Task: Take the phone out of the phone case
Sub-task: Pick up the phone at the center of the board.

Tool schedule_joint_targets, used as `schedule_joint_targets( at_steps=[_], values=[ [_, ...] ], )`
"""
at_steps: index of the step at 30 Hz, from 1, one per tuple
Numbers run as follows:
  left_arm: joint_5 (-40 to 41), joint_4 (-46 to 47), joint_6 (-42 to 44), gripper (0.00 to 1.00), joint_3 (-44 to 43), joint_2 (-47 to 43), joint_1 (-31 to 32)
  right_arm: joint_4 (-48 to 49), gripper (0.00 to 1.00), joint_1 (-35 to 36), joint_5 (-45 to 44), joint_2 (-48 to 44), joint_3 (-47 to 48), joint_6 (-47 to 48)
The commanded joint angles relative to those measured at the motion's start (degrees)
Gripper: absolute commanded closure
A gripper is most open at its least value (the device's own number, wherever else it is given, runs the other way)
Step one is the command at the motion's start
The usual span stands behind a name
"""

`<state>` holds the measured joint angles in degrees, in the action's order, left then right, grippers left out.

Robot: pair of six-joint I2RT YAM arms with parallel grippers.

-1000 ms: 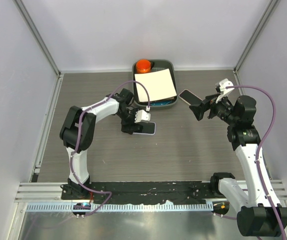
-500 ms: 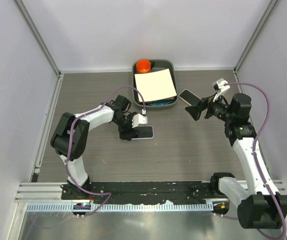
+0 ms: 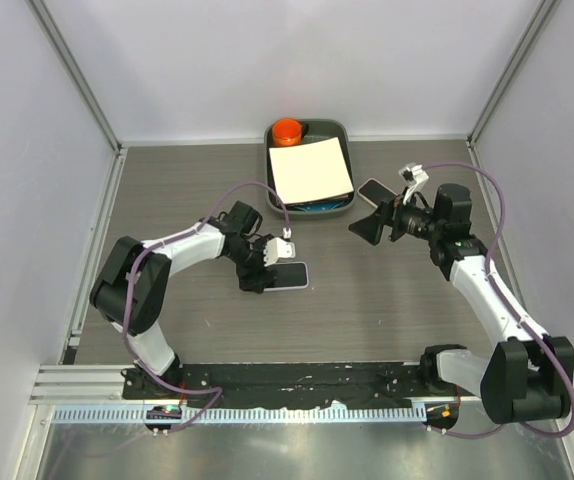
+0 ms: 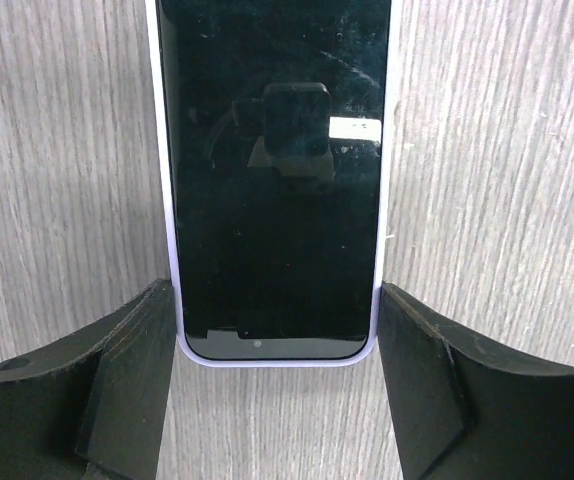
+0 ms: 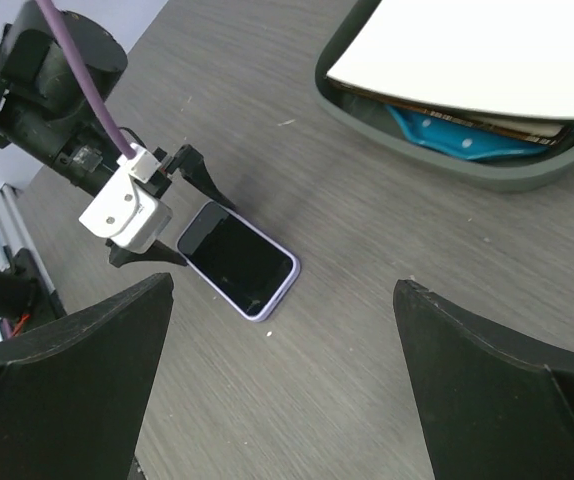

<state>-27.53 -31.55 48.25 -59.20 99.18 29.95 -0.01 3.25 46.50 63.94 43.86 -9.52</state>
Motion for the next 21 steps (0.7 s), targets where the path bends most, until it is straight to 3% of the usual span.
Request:
schedule_joint_targets(
  at_steps=[1,13,21],
  values=[
    [-3.1,2.5,-2.3,1.0,0.8,-4.2,0.8,5.1,0.03,2.0,2.0,2.9,-0.5,-3.5],
    [-5.3,6.1,-6.8,1.0,2.6,-7.1,4.5,6.9,0.05,7.5,2.5,12.5,-1.1,-5.0],
    [6.2,3.5,-6.1,1.0,0.1,-1.6,9.5,4.7,0.05,8.4,0.4,14.4,0.0,-2.3]
  ],
)
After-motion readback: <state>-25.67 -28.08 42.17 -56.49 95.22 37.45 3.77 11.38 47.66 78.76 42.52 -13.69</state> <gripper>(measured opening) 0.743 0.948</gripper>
